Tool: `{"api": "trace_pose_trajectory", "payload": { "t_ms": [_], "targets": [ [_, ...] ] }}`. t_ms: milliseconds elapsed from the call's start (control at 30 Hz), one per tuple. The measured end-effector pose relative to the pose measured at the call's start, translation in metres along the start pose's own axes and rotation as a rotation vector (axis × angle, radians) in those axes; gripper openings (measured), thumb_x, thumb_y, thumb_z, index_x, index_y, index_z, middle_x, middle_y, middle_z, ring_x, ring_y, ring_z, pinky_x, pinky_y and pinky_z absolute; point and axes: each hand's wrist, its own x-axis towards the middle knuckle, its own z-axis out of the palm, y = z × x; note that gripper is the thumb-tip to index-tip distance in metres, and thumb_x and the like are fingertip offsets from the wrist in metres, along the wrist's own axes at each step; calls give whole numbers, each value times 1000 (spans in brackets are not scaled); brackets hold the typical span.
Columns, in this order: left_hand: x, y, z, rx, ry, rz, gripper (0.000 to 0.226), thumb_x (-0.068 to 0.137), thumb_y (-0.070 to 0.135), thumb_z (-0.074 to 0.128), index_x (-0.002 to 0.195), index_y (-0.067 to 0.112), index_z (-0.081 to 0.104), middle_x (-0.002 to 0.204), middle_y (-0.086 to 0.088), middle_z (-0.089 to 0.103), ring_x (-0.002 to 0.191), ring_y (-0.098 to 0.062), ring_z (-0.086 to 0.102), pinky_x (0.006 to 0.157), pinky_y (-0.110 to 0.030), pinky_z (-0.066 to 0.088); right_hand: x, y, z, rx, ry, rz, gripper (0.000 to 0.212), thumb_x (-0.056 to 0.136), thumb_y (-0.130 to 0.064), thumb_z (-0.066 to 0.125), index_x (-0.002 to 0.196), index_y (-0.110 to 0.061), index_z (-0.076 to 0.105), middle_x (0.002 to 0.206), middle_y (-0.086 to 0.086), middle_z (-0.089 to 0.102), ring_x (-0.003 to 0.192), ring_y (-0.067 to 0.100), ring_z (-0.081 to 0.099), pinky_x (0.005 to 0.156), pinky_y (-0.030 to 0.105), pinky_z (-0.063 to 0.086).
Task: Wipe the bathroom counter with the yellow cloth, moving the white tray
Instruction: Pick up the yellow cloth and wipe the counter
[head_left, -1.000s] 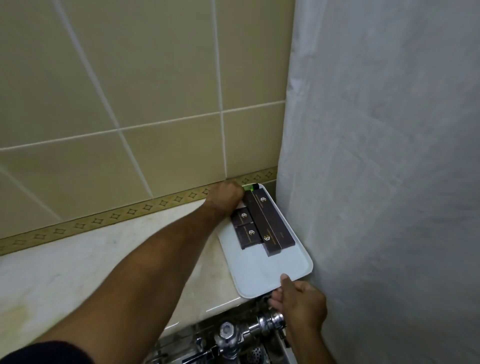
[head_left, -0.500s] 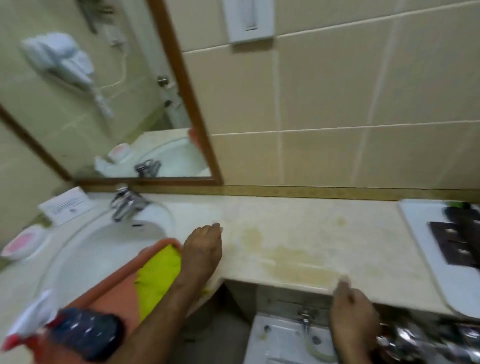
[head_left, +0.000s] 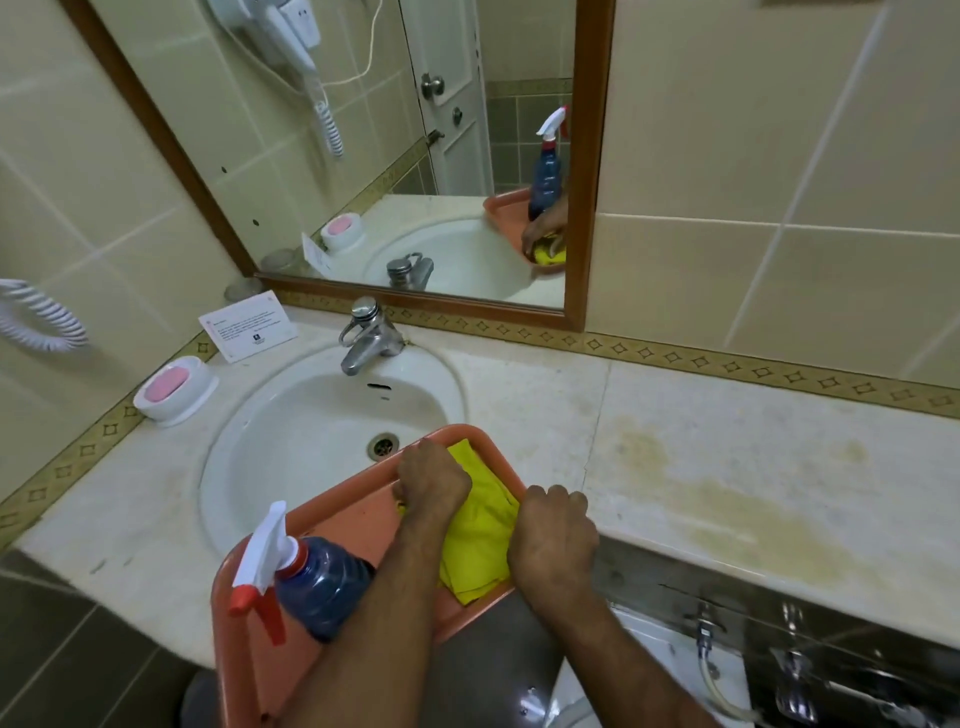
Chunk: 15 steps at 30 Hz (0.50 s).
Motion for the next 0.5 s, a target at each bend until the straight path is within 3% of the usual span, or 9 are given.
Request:
{"api": "trace_pose_trajectory", "payload": {
  "t_ms": [100, 200, 300, 367, 400, 500],
  "targets": [
    [4, 1, -15, 56, -123, 153, 46, 86, 24, 63, 129, 9, 57, 132, -15, 61, 117, -33, 59, 96, -41, 50, 8, 8, 2, 73, -23, 12, 32, 88, -18, 57, 121, -17, 56, 121, 10, 58, 110, 30, 51, 84, 40, 48],
    [-8, 9, -46, 53, -250, 338, 48, 90, 29, 59, 135, 16, 50, 139, -14, 54, 122, -32, 54, 99, -39, 44, 14, 23, 3, 209, -67, 26, 65, 76, -34, 72, 135, -22, 46, 132, 9, 51, 117, 31, 45, 93, 40, 45],
    [-41, 25, -85, 128, -327, 561, 19, 92, 34, 53, 109, 27, 52, 113, -10, 64, 101, -30, 59, 86, -41, 49, 14, 48, -4, 430, -75, -16, 95, 68, -54, 78, 148, -29, 34, 150, 5, 37, 135, 31, 31, 108, 44, 35],
    [-70, 42, -114, 128, -360, 673, 8, 92, 36, 53, 97, 31, 49, 97, -3, 65, 90, -24, 60, 75, -40, 51, 13, 64, -18, 669, -121, -104, 91, 69, -52, 82, 146, -35, 38, 155, 1, 33, 143, 28, 27, 114, 44, 31],
    [-87, 57, -128, 127, -373, 731, 7, 91, 36, 54, 95, 33, 50, 93, 1, 64, 87, -20, 60, 70, -36, 49, 12, 75, -28, 869, -183, -163, 80, 71, -45, 85, 141, -38, 45, 153, 0, 40, 142, 26, 34, 112, 45, 36],
    [-118, 97, -160, 108, -399, 861, 7, 91, 36, 57, 96, 33, 54, 90, 10, 64, 86, -10, 60, 65, -28, 46, 1, 100, -54, 1464, -422, -270, 48, 80, -14, 78, 125, -25, 65, 126, 7, 70, 115, 28, 66, 86, 37, 58]
  ]
}}
